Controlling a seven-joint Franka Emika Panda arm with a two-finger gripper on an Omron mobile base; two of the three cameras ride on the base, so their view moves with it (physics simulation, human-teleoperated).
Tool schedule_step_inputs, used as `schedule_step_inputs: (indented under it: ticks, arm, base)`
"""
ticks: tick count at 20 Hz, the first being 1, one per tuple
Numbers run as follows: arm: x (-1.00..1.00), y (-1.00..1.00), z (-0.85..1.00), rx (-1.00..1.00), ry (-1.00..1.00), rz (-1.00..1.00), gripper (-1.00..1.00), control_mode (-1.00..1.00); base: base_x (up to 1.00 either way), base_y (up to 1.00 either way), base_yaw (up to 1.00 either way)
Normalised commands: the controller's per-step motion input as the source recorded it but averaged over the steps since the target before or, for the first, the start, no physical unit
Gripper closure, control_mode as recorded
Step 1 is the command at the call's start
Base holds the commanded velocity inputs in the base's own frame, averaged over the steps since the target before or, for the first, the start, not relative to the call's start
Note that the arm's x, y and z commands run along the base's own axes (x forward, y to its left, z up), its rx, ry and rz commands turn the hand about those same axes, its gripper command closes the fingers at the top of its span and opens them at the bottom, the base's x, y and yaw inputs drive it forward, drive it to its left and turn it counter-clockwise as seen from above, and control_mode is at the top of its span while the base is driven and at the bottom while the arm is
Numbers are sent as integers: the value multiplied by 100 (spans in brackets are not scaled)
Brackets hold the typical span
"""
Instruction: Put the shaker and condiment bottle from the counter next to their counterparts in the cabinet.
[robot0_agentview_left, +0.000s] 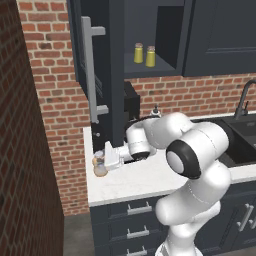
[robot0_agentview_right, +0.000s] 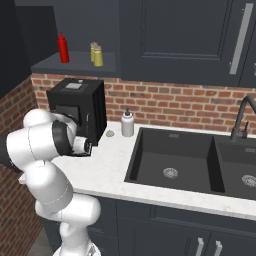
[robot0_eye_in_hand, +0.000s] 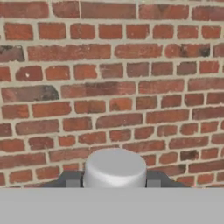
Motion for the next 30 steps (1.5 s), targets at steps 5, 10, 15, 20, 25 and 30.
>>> schedule_step_inputs:
  ticks: [5, 10, 15, 20, 25, 30]
  arm:
    - [-10, 0, 35, 0, 0, 0, 100, -100]
    - [-26, 0, 56, -3, 0, -1, 100, -100]
    - [-26, -1, 68, -4, 0, -2, 100, -100]
    - [-18, -4, 73, -6, 0, -6, 100, -100]
    - [-14, -10, 66, -6, 0, -10, 100, -100]
    - [-20, -47, 46, -2, 0, -10, 100, -100]
  base:
    - [0, 0, 0]
    - [0, 0, 0]
    - [0, 0, 0]
    - [0, 0, 0]
    - [0, 0, 0]
    - [0, 0, 0]
